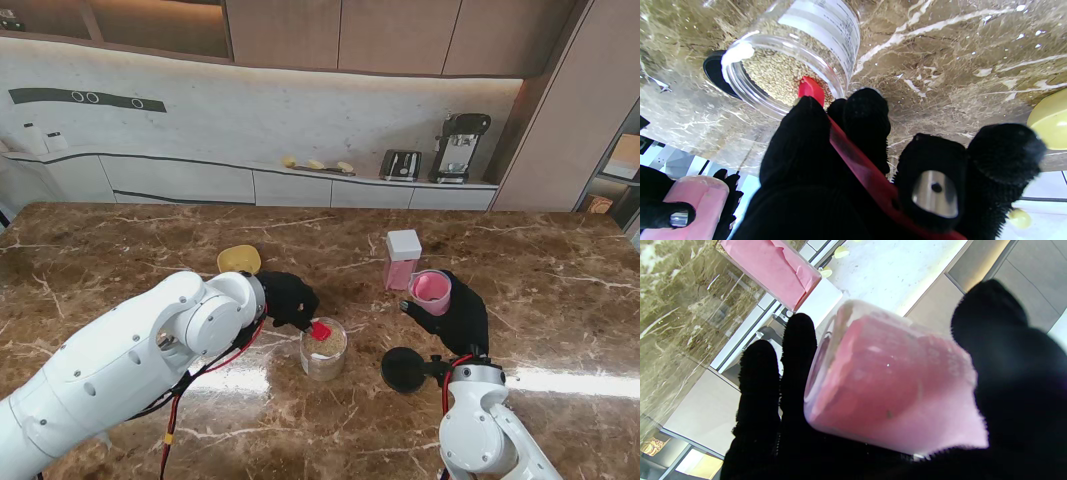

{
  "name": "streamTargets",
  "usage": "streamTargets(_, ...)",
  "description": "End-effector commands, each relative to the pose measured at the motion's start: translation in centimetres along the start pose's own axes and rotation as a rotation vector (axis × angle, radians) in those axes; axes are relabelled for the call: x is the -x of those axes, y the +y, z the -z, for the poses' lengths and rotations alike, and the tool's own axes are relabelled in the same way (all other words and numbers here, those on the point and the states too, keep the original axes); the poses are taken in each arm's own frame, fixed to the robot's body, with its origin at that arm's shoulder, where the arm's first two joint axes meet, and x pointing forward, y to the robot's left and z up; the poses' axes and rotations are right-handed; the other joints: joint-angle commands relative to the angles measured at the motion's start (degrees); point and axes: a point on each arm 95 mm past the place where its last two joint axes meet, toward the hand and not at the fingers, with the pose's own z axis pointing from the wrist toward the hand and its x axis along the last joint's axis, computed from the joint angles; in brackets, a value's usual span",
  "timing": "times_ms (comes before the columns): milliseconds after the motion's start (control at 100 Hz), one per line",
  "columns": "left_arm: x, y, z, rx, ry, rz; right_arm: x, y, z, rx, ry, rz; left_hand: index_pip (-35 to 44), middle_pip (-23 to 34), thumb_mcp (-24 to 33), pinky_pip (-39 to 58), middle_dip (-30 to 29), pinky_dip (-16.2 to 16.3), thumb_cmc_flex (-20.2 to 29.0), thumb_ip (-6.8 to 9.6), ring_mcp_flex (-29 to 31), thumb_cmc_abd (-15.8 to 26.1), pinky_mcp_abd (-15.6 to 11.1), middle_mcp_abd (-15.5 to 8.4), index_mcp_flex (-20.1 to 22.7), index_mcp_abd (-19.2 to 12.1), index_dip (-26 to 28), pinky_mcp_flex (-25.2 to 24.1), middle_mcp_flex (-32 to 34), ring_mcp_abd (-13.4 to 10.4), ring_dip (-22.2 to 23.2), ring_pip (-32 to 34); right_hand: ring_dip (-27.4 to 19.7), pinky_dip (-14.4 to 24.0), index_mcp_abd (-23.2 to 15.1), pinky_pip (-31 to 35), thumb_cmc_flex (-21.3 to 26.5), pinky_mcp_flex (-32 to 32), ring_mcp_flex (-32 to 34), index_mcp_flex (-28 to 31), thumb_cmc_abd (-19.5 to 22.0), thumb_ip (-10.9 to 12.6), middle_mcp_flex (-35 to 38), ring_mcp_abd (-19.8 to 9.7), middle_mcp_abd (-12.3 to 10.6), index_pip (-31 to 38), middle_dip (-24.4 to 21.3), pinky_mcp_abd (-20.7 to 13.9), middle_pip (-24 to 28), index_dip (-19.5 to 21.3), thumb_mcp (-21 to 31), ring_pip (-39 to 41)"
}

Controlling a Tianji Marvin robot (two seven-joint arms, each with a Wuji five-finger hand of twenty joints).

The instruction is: Measure grain into the airtight container

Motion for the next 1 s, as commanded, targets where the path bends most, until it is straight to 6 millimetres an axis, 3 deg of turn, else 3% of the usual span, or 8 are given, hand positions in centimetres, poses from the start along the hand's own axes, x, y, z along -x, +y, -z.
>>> streamTargets(0, -0.2, 0.0, -0.1, 0.008, -0.005, 0.000, 0.3, -0.2, 0.5, -0.016, -0.011, -0.003, 2.37, 3.15, 2.45, 4.17, -0.39, -0.46, 0.70, 1.75, 2.61, -0.99, 1.18, -2.87, 2.38, 0.68, -0.62, 2.65, 5.36, -0.29, -0.66, 6.67, 0.46, -0.25, -5.90, -0.50, 4.98, -0.47, -0.94, 3.26, 8.26, -0.30, 1.73, -2.72, -3.51, 4.91, -0.25, -1.21, 3.61, 0.26, 10.93, -0.39)
streamTargets(200, -0.4, 0.4, -0.3, 0.022, -0.015, -0.005, 0.3, -0.1, 0.5, -0.018, -0.006, -0.005, 2.64, 3.88, 3.16, 4.37, -0.69, -1.13, 0.22, 1.74, 2.61, -1.61, 1.03, -3.05, 3.04, 1.03, -1.44, 2.89, 5.39, 0.06, -0.98, 6.74, 0.47, -0.19, -5.85, -0.57, 4.95, -0.48, -0.97, 3.26, 8.19, -0.28, 1.64, -2.67, -3.53, 4.87, -0.45, -1.22, 3.60, 0.30, 10.96, -0.48)
streamTargets(220, -0.5, 0.4, -0.3, 0.024, -0.016, -0.006, 0.3, -0.1, 0.5, -0.019, -0.006, -0.005, 3.34, 4.75, 7.62, 5.18, -2.47, -3.05, -2.08, 0.59, 2.55, -2.80, 1.10, -3.04, 2.97, 1.20, -2.38, 2.77, 5.25, 0.05, -1.71, 7.04, 0.48, -0.18, -5.90, -0.58, 4.98, -0.48, -0.92, 3.27, 8.17, -0.27, 1.69, -2.68, -3.52, 4.87, -0.45, -1.22, 3.64, 0.31, 10.97, -0.46)
streamTargets(270, -0.5, 0.4, -0.4, 0.026, -0.016, -0.007, 0.3, -0.2, 0.5, -0.019, -0.005, -0.005, 3.50, 5.15, 9.25, 5.41, -2.89, -3.64, -2.86, 0.31, 2.54, -3.33, 1.10, -3.04, 2.99, 1.22, -2.63, 2.74, 5.20, 0.23, -1.91, 7.11, 0.48, -0.17, -5.92, -0.59, 4.94, -0.48, -0.96, 3.29, 8.17, -0.29, 1.71, -2.74, -3.51, 4.86, -0.48, -1.22, 3.65, 0.32, 10.96, -0.49)
streamTargets(990, -0.7, 1.1, -1.6, 0.118, -0.013, 0.103, 0.4, -0.3, 0.4, -0.026, -0.005, -0.001, 3.02, 4.70, 9.64, 6.15, -1.19, -2.85, -3.86, -0.05, 2.59, -1.77, -0.56, -3.90, 1.22, -0.48, -0.57, 0.61, 4.85, -0.84, -1.76, 7.19, 0.44, -0.19, -6.10, -1.21, 4.92, -0.81, -1.25, 3.12, 8.26, -0.36, 1.40, -2.86, -3.58, 4.68, -0.84, -1.18, 3.57, 0.39, 11.04, -0.87)
